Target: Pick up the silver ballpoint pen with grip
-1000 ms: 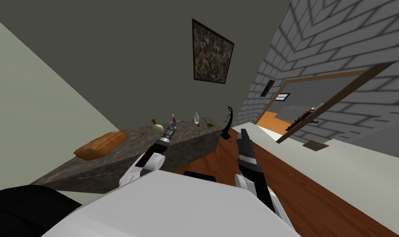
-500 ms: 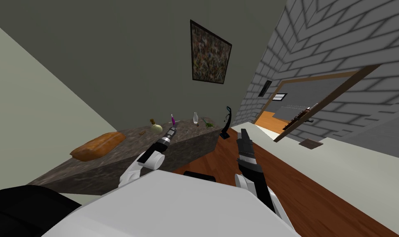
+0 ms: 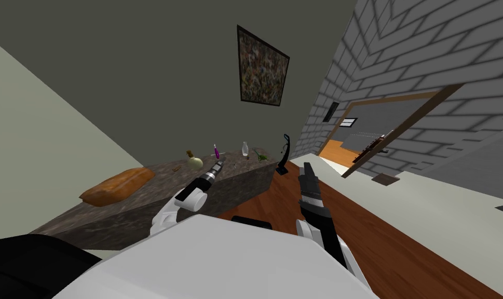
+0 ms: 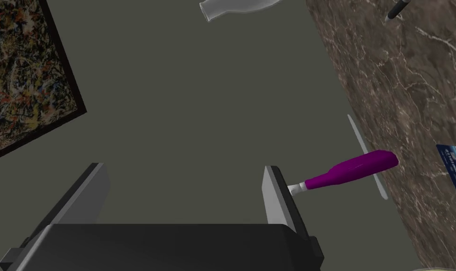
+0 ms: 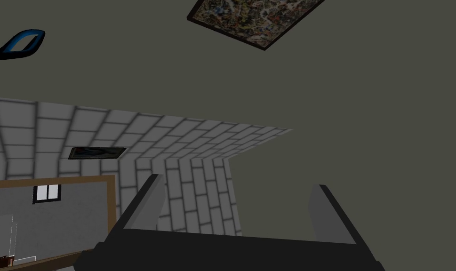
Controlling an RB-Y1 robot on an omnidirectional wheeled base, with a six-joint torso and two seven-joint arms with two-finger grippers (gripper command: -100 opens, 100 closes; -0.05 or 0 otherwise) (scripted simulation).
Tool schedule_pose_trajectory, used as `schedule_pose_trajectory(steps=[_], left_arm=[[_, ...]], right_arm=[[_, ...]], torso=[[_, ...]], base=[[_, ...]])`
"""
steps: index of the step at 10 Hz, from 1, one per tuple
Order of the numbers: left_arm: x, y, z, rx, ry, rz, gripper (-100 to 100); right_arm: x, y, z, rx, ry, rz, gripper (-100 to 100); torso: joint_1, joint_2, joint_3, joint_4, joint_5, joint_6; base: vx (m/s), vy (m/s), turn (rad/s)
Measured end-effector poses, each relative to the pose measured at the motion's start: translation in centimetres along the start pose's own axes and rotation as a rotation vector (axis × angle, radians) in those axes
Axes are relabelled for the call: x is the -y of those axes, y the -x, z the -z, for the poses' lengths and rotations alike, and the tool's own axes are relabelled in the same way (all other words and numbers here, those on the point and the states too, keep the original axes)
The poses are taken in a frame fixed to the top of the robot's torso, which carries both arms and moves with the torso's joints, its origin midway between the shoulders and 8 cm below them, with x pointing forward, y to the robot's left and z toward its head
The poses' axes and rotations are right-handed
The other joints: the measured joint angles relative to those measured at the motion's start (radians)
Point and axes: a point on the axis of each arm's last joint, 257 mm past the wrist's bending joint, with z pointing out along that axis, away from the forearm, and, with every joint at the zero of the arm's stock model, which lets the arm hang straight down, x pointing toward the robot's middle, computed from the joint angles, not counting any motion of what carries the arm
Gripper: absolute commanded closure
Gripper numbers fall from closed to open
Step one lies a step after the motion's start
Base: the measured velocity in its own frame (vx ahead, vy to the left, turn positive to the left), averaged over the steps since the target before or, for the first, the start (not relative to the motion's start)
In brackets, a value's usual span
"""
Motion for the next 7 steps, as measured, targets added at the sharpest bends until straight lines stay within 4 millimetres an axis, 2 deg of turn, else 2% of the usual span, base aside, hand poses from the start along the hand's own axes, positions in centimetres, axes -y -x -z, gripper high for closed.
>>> schedule_pose_trajectory(steps=[7], left_arm=[[-4.4, -1.9, -0.3, -0.115, 0.163, -0.051, -100]], right_arm=[[0.0, 0.0, 0.0, 0.0, 0.0, 0.0, 0]], torso=[[0.0, -0.001, -0.001, 0.0, 0.0, 0.0]], base=[[0.011, -0.02, -0.033]])
